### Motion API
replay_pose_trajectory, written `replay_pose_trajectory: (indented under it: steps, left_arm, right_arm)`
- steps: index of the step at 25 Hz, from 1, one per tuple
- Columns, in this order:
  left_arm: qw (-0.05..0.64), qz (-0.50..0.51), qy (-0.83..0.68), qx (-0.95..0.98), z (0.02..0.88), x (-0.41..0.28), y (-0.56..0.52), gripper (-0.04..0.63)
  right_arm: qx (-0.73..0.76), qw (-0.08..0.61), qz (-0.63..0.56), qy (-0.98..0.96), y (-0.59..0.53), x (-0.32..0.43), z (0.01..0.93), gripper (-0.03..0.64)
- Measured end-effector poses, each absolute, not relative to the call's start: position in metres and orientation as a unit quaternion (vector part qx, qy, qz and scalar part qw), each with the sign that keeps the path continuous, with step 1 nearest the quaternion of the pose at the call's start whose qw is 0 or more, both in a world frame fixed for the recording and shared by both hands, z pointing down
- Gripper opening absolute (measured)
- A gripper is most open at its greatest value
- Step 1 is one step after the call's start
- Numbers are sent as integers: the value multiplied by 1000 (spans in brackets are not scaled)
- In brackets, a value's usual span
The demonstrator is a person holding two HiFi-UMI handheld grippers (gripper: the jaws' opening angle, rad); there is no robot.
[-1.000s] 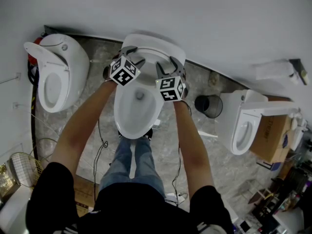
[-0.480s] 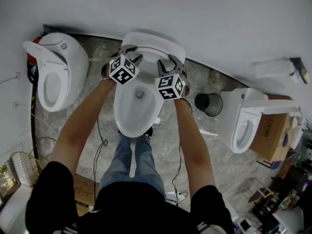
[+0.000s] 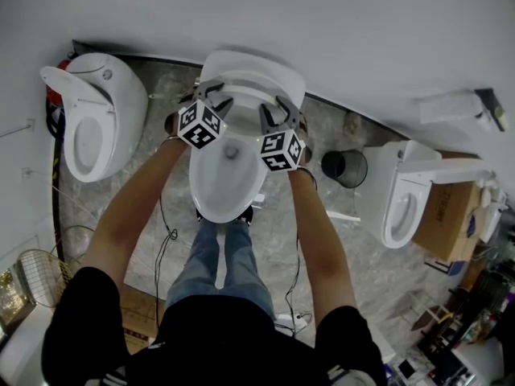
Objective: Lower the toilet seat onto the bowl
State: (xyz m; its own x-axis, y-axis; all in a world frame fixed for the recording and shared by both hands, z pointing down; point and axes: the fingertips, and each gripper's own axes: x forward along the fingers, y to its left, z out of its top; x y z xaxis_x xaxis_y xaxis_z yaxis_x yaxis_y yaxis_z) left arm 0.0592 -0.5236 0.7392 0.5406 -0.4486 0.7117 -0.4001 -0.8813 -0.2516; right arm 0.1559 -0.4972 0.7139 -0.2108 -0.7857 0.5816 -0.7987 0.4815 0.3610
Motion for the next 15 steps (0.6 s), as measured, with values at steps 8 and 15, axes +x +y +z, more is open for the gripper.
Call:
replay_pose_trajectory:
  steps: [8,15]
  left_arm:
    - [30,-410,251,-876,733,49,-503,155]
    - [31,-408,256,-876,732,39,-476,155]
  right_arm:
    - [507,362,6,-782,-473,148,708,171]
    - [496,363,1,-788,-445,138,706,160]
